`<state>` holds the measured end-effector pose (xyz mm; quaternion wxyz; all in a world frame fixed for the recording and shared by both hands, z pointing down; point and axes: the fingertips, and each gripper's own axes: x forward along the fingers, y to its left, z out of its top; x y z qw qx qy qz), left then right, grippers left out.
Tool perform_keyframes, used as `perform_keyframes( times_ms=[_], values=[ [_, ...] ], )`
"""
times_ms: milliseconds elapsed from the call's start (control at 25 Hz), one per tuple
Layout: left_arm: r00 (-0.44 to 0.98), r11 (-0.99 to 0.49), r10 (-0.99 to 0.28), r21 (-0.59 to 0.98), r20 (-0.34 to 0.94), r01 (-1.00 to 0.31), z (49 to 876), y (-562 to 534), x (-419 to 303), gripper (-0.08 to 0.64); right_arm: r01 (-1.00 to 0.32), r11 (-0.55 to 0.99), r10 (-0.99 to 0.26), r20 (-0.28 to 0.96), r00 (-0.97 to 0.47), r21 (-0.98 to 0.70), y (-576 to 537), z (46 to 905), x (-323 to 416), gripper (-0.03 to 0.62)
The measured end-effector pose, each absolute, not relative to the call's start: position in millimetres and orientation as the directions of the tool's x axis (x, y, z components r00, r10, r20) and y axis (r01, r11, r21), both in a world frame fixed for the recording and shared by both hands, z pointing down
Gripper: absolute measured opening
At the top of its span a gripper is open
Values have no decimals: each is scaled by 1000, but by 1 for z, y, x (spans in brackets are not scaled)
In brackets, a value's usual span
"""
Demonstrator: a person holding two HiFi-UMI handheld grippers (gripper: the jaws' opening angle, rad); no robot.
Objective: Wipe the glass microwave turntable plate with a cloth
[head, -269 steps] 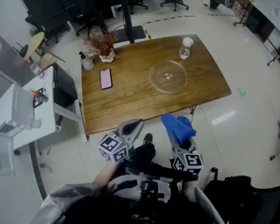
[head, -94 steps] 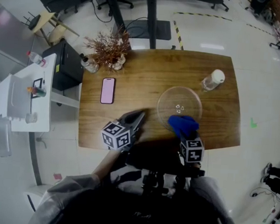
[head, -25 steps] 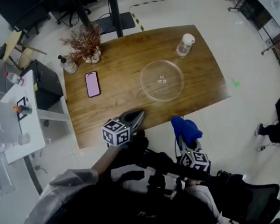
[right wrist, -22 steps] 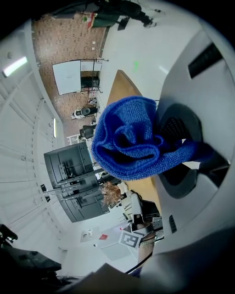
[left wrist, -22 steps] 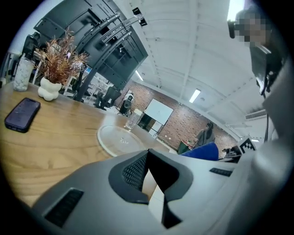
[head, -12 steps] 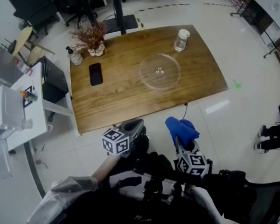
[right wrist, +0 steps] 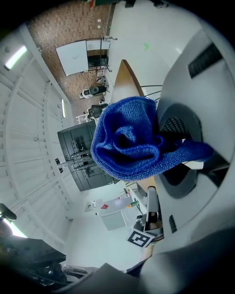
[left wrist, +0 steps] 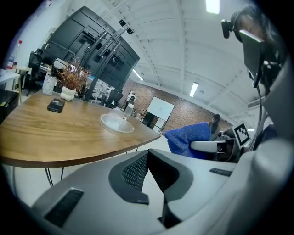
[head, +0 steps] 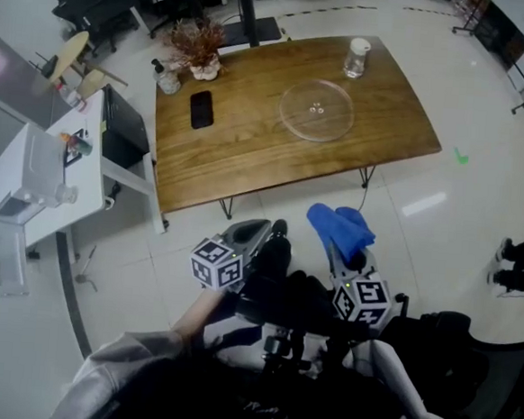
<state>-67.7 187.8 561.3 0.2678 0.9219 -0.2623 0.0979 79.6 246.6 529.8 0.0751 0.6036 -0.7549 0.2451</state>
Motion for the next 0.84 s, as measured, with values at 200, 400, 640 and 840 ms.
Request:
perform_keyframes(
  times_ms=[200, 400, 640, 840],
  values=[
    [846, -728, -440, 431, 301, -532, 556, 193, -67, -3, -948, 175, -886, 378, -270, -267, 254, 523, 77, 92],
    [858, -751, -429, 416, 283, -513, 549, 197, -60, -3, -950, 176, -894, 363, -264, -256, 261, 521, 78, 92],
    [865, -754, -416, 425, 282, -501, 551, 200, -55, -3, -952, 182, -895, 358, -264, -246, 267, 520, 78, 92],
    [870, -763, -401, 421, 286, -490, 550, 208, -48, -3, -953, 184, -899, 350, -262, -241, 272, 517, 82, 92]
  ],
)
